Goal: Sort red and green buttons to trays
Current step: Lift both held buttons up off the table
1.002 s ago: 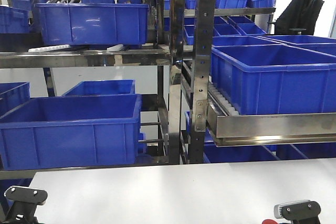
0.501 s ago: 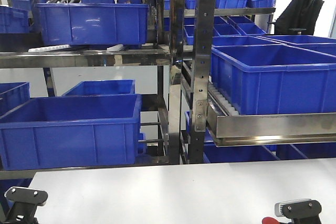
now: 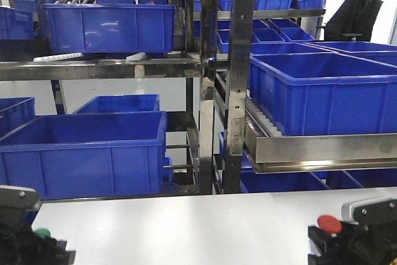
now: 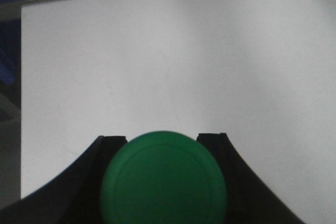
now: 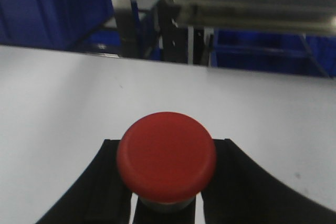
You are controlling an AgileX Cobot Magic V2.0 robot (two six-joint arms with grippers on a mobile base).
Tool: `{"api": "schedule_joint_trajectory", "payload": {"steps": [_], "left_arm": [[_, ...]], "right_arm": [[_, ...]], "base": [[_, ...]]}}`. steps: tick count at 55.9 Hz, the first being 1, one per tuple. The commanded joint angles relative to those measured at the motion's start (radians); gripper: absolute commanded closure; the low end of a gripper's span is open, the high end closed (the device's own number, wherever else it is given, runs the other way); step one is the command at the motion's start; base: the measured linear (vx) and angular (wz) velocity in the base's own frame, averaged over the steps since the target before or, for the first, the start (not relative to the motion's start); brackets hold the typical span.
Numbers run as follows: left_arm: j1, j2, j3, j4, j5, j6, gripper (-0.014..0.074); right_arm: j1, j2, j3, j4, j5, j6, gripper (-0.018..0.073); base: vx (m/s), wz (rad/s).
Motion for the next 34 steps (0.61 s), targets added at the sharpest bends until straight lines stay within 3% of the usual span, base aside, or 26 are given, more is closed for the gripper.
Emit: {"api": "schedule_joint_trajectory", "payload": {"steps": [1, 10, 17, 34], "left_arm": [[-0.004, -0.149, -0.025, -0.005, -0.036, -0.005, 0.0596], [-0.004, -0.355, -0.026, -0.006, -0.036, -0.006, 0.0596], [-0.004, -0.506, -0.036, -0.006, -0.010, -0.006, 0.0596], [-0.004, -0.631, -0.086, 0.015, 0.053, -0.004, 0.0596]], "right_arm": [[0.059, -0.147, -0.025, -0.049, -0.038, 0.065, 0.0568], [0.193, -0.294, -0.112, -0.014, 0.138, 0.117, 0.0568], [0.252, -0.350, -0.228, -0.017, 0.302, 0.116, 0.0568], [0.256, -0.419, -0.302, -0.013, 0.382, 0.132, 0.0568]], "base": [[0.00, 0.00], [0.00, 0.00], [0.00, 0.00], [0.00, 0.00]]}}
